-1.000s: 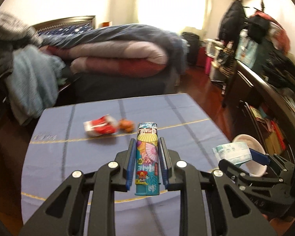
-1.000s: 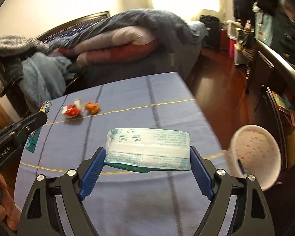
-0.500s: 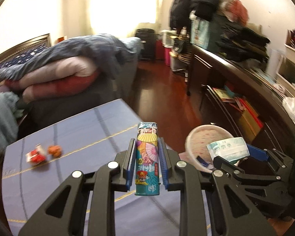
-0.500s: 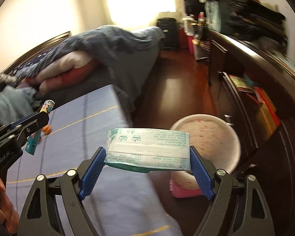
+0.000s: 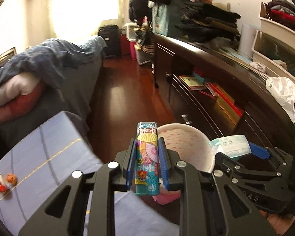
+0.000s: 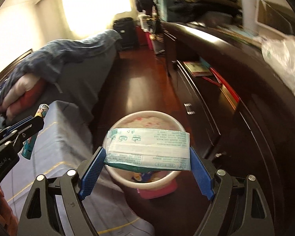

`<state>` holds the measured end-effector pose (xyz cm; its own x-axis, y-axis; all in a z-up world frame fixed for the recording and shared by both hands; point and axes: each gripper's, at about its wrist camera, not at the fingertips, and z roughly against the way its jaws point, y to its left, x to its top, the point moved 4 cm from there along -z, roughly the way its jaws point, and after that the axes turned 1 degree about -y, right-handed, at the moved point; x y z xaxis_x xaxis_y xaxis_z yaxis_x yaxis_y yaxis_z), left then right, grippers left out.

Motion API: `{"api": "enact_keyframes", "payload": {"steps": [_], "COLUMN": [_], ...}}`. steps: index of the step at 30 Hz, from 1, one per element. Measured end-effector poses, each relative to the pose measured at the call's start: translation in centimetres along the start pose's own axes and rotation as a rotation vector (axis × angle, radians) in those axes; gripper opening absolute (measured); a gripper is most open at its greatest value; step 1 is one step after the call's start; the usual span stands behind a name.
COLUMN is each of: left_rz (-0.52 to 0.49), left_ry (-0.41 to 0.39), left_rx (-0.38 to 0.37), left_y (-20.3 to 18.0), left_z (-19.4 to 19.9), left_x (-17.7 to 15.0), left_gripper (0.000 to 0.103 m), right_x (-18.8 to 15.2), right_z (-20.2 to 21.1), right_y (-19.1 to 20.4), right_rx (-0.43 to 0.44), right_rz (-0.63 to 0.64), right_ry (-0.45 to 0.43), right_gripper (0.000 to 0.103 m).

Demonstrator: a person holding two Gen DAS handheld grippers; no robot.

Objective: Collect trash
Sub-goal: 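Carry the tube and wet-wipe pack over the wastebasket and open both tools, then move both open tools back over the table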

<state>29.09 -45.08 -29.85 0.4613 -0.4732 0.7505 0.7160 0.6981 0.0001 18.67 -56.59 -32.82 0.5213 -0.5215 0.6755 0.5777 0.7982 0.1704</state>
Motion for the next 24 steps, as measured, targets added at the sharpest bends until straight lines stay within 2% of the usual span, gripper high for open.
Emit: {"api": "enact_keyframes", "payload": {"steps": [5,13,14,15,16,20,24], "left_rz": [-0.020,-0.008,-0.005,-0.002,0.004,0.023,0.070], "left_ry": [0.023,0.096,0.100,0.106,0.111,0.107,0.069], "left_rx": [-0.037,-0.131,-0.139,-0.148,-0.157,-0.158,-0.114], "left_y": [-1.3,-2.6,-2.8,-2.9,-2.9,-2.2,0.4], "left_z": [-3.3,-9.4,-10.0,-10.7,-11.4,-12.2,-10.1], "left_x": [0.7,1.6,1.7,1.8,1.8,2.0,1.9], "left_gripper": [0.023,0.025,0.034,0.049,0.056,0.057,0.061], "right_x": [-0.1,-0.4,-0.4,-0.5,-0.7,-1.1,-1.4], "right_z": [-2.7,-6.6,-7.2,-8.1,-8.6,-10.0,-9.6], "right_y": [-2.0,-2.8,-2.7,-2.5,-2.4,-2.0,-1.8], "right_rx": [-0.027,-0.061,-0.065,-0.061,-0.068,-0.107,-0.107], "right_rz": [-0.026,-0.009,-0.001,0.014,0.026,0.066,0.064], "right_ry": [0.019,0.034,0.031,0.026,0.028,0.045,0.058], "right_gripper": [0.084,0.086,0.087,0.090,0.090,0.091,0.091]}}
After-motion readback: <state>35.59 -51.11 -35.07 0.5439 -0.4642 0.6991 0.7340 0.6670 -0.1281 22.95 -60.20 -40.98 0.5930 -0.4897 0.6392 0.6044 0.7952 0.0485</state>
